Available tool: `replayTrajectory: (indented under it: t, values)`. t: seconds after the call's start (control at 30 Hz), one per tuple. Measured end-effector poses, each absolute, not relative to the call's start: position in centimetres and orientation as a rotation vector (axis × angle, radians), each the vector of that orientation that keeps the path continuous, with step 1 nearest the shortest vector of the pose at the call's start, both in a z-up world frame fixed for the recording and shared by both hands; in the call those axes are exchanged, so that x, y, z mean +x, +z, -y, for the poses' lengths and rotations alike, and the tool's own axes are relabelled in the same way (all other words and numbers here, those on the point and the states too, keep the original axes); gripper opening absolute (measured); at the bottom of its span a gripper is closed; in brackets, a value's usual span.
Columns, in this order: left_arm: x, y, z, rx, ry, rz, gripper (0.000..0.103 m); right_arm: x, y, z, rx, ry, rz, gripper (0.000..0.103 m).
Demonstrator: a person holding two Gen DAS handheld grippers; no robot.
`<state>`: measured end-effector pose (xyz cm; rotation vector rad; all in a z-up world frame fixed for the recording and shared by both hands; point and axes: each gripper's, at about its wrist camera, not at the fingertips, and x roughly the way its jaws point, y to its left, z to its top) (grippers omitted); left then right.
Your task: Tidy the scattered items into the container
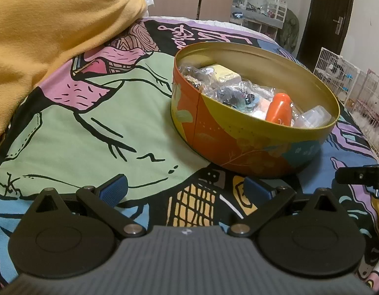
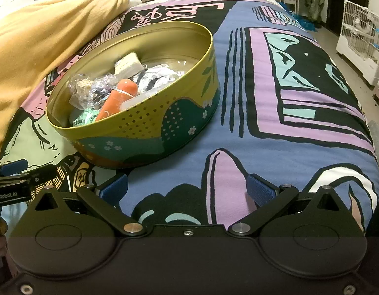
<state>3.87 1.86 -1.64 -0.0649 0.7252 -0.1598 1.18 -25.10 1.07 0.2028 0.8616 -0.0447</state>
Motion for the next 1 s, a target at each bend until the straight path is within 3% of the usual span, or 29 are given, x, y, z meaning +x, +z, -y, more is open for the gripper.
replayTrajectory:
  t: [1.0]
  values:
    - [3.83, -1.71, -1.76, -0.065, -0.162, -0.732, 0.103, 1.29, 0.73, 25.00, 0.197, -0.046, -0.870, 0.103]
